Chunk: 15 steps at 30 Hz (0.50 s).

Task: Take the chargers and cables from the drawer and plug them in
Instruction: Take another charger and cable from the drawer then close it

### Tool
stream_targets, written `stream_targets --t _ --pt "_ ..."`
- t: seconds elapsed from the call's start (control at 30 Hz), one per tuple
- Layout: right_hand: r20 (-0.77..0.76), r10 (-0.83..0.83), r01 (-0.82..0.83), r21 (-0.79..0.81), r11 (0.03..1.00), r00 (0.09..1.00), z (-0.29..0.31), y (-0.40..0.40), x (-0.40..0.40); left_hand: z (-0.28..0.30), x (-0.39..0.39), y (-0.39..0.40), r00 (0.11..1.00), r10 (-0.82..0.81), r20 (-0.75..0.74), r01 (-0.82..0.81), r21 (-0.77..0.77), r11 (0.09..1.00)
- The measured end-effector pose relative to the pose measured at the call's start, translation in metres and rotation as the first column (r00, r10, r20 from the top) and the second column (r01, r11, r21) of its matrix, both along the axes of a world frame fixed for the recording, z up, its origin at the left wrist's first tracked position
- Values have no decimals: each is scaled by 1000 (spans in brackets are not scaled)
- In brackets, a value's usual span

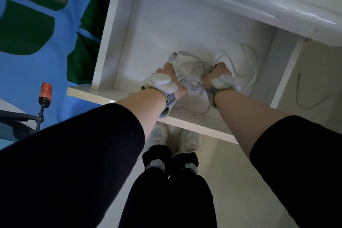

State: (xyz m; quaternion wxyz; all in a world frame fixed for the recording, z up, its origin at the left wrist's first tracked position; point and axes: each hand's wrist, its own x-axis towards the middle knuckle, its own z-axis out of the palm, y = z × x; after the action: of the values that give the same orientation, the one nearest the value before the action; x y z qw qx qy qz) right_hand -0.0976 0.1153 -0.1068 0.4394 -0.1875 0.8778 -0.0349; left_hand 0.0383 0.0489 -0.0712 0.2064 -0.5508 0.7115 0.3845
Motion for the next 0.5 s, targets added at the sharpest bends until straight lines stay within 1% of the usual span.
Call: stream_targets --t 0.1,0.2,0.3,0.43,0.5 --pt "-25 28 -27 25 999 999 -2 -1 2 0 3 0 995 69 -66 -69 16 998" --pt "-9 49 -48 85 995 999 1 -4 7 2 3 1 985 146 -92 -144 29 989" --pt "4 41 -41 130 991 999 6 -4 9 3 3 4 979 175 -100 -173 29 984" --pt "-52 21 -14 120 993 998 15 2 10 6 5 6 968 220 -119 -217 40 975" --pt "-47 4 1 119 993 999 25 4 11 12 5 6 957 253 -140 -246 65 967"
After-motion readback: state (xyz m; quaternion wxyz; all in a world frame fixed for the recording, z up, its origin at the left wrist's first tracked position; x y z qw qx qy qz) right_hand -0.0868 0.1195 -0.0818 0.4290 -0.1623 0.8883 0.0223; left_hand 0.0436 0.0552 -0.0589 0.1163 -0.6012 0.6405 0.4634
